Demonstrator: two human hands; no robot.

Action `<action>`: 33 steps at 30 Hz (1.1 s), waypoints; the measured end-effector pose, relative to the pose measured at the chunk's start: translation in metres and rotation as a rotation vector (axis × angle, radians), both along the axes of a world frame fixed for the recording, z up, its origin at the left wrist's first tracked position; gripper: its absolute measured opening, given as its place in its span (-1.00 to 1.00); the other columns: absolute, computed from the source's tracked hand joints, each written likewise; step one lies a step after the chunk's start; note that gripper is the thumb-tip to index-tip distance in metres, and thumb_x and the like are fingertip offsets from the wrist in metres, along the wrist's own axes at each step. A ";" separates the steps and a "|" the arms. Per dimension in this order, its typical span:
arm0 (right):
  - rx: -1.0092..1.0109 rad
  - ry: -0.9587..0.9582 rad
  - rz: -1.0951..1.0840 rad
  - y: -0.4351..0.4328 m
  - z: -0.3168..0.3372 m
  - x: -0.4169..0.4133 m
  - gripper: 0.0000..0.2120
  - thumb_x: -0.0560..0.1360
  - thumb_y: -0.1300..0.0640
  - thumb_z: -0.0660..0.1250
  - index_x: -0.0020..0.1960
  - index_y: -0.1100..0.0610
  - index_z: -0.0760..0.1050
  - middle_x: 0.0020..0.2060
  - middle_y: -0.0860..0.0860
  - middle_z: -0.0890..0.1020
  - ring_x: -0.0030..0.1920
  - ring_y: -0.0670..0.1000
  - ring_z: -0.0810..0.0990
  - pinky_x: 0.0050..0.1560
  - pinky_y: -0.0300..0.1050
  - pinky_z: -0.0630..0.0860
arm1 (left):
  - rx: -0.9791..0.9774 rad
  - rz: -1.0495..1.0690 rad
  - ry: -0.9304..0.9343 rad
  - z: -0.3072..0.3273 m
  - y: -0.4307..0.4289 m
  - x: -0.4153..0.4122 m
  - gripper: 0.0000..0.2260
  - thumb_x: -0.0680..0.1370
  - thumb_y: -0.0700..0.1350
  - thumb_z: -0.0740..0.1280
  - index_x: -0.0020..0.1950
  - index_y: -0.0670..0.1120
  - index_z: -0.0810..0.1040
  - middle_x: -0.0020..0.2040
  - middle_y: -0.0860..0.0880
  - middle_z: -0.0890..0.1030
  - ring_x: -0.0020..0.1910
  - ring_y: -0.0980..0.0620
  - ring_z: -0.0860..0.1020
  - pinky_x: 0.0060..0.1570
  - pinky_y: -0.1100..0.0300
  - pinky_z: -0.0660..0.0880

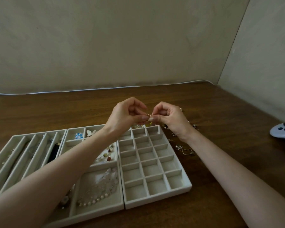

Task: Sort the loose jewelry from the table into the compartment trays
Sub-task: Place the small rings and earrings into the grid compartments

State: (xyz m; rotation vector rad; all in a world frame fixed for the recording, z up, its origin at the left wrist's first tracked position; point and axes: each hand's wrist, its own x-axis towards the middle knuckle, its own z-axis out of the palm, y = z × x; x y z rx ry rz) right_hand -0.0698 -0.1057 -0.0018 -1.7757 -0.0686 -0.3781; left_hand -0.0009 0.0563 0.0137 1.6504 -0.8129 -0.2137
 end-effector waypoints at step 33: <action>-0.155 -0.017 -0.393 -0.040 0.011 -0.006 -0.94 0.53 0.19 0.32 -0.05 0.16 0.55 -0.20 0.06 0.67 -0.29 -0.06 0.62 -0.27 -0.27 0.55 | 0.947 0.213 -0.507 0.007 0.022 0.029 -0.91 0.47 -0.10 0.41 -0.19 0.03 0.53 -0.19 0.09 0.54 -0.14 0.09 0.49 -0.34 0.27 0.33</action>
